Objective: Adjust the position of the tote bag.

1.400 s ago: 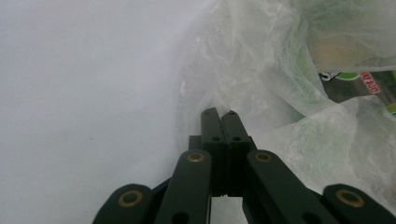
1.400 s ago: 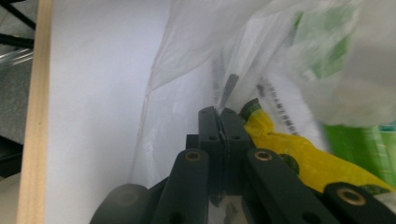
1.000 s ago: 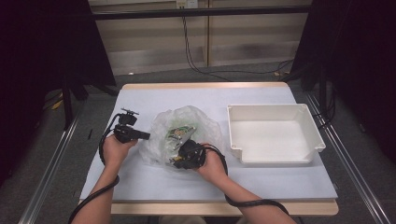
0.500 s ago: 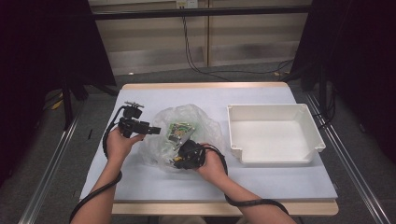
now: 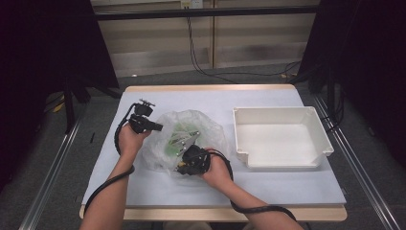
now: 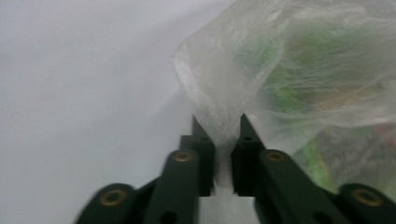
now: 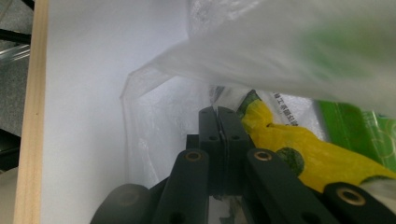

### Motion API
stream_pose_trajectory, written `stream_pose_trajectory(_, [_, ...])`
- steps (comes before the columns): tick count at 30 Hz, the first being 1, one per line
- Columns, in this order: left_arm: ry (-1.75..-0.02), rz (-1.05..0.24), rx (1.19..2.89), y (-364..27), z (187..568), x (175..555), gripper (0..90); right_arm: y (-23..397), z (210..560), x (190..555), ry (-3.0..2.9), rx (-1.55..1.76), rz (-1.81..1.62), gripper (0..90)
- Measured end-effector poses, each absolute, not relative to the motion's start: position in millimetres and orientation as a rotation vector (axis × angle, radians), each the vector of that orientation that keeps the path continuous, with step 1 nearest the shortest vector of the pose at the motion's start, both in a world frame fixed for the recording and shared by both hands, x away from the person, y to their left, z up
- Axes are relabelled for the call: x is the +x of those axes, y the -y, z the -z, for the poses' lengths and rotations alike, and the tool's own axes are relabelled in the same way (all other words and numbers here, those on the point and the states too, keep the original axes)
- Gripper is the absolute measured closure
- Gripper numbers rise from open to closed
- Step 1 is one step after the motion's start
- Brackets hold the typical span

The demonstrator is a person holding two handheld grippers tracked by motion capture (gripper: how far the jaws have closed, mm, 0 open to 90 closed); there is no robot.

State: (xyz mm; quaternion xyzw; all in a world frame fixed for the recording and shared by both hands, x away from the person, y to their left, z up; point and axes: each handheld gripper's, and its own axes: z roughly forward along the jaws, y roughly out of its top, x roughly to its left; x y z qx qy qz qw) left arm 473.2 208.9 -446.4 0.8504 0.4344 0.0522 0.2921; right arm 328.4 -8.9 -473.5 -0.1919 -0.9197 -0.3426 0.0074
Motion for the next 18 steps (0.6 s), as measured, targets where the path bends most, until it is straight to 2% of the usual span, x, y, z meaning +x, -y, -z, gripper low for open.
stream_pose_trajectory(1, [-1.141, -0.144, 2.309, -211.8, 446.2, 476.9, 86.8, 9.6, 473.6, 327.7, 2.871, -0.605, 1.073, 89.6])
stream_pose_trajectory(6, [-1.212, -0.153, 2.281, -216.4, 452.8, 490.4, 88.1, 13.7, 474.3, 327.9, 2.861, -0.593, 1.077, 89.8])
stream_pose_trajectory(8, [-1.196, -0.147, 2.319, -219.3, 454.6, 494.6, 88.4, 14.5, 474.3, 326.6, 2.853, -0.606, 1.077, 89.8])
stream_pose_trajectory(14, [-1.209, -0.129, 2.305, -218.6, 459.3, 493.7, 87.1, 15.2, 474.1, 326.6, 2.853, -0.602, 1.071, 89.9])
stream_pose_trajectory(16, [-1.207, -0.123, 2.292, -218.4, 457.2, 490.0, 72.9, 15.0, 473.7, 326.8, 2.858, -0.612, 1.071, 89.8])
stream_pose_trajectory(18, [-1.203, -0.112, 2.259, -217.1, 454.1, 483.6, 67.3, 15.2, 473.4, 327.1, 2.866, -0.616, 1.068, 89.8])
